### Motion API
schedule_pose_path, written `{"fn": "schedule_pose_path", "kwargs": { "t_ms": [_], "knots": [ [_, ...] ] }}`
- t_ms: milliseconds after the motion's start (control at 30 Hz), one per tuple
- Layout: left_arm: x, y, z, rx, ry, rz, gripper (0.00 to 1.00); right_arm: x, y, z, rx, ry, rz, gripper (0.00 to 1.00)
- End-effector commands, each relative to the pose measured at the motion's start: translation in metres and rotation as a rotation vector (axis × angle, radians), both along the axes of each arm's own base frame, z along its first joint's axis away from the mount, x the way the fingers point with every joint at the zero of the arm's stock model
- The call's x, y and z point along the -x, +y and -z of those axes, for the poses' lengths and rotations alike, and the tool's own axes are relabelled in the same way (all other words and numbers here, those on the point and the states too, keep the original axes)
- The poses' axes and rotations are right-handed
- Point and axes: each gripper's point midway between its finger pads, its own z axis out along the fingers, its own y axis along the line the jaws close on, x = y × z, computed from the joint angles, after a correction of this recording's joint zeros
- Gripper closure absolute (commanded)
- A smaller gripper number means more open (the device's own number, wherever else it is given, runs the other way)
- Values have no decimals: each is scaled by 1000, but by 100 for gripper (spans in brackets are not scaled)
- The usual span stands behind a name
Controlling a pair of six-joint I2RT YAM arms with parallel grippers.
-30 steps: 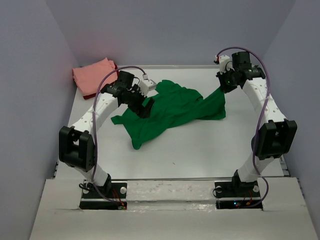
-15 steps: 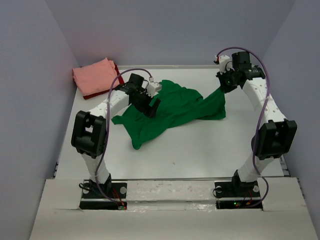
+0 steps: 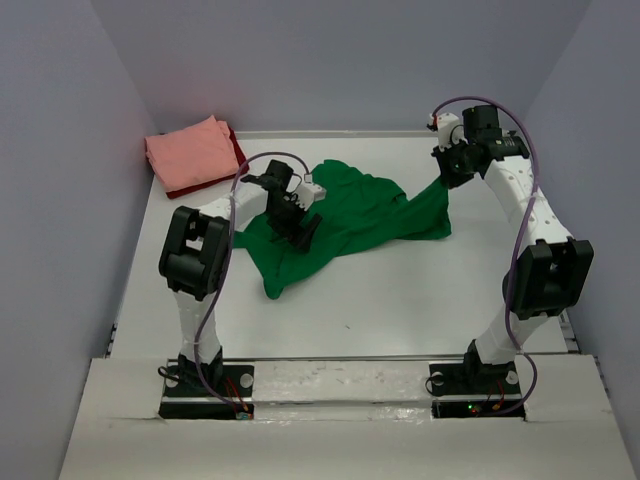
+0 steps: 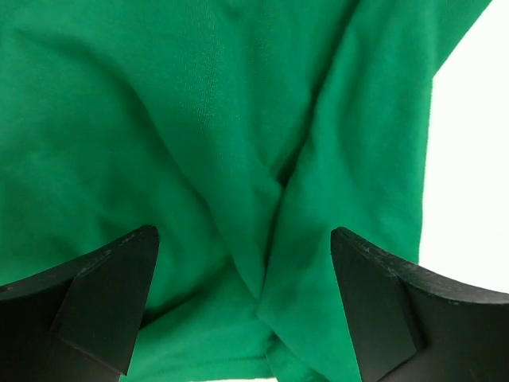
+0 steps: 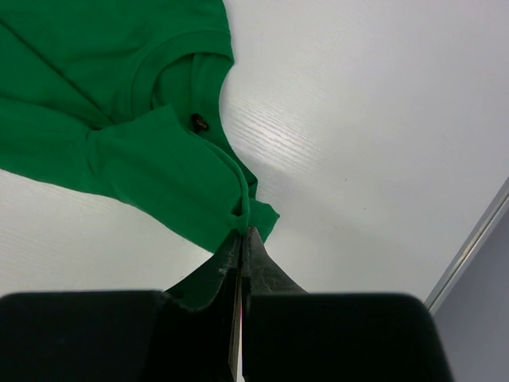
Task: Fold and stack the t-shirts
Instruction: Flatten out the tshirt
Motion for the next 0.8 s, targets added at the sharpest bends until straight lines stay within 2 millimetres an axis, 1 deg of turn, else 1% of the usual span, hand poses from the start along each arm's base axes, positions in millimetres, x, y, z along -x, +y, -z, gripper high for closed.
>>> {"fn": "schedule_pose_path", "kwargs": {
  "t_ms": [0,33,100,133,167,200,233,267,300,333,367,400,433,467,500,567,600,633,667,733,767],
  "knots": [
    [-10,-8,-10,25,-16,26,1,-1,2,-20,9,-72,-16,100],
    [-12,-9,-9,26,-14,27,1,0,2,-20,10,-72,-17,100],
    [-11,-10,2,24,20,30,1,1,2,-21,10,-74,-20,100],
    [-14,-12,1,29,26,29,1,1,2,-21,11,-73,-19,100],
    [-14,-12,9,28,50,30,1,2,2,-21,11,-73,-19,100],
    [-14,-13,11,40,64,32,1,3,2,-22,12,-76,-20,100],
    [-21,-12,9,51,59,21,1,4,2,-20,11,-71,-21,100],
    [-22,-12,16,51,83,19,1,4,2,-20,12,-72,-22,100],
    [-24,-11,18,53,92,14,1,5,2,-19,12,-69,-22,100],
    [-34,-10,15,61,80,2,1,5,2,-19,12,-68,-22,100],
    [-36,-9,16,58,92,0,1,5,2,-17,12,-63,-24,100],
    [-38,-7,26,45,113,-6,1,5,2,-18,12,-66,-24,100],
    [-46,-7,21,45,99,-9,1,5,1,-17,16,-65,-23,100],
    [-51,-6,23,37,98,-14,1,5,1,-15,16,-60,-23,100],
    [-59,-5,26,22,87,-20,1,5,1,-15,18,-59,-24,100],
    [-66,-2,26,3,86,-35,1,5,1,-14,20,-59,-24,100],
    [-75,-1,26,-3,76,-43,1,4,0,-12,24,-55,-23,100],
    [-76,1,25,-11,80,-50,1,3,0,-12,26,-55,-21,100],
    [-79,3,30,-21,91,-61,1,3,-1,-10,29,-51,-21,100],
    [-87,9,30,-40,82,-82,1,1,0,-9,30,-50,-22,100],
    [-94,12,29,-53,71,-95,1,0,0,-9,29,-50,-23,100]
  ]
}}
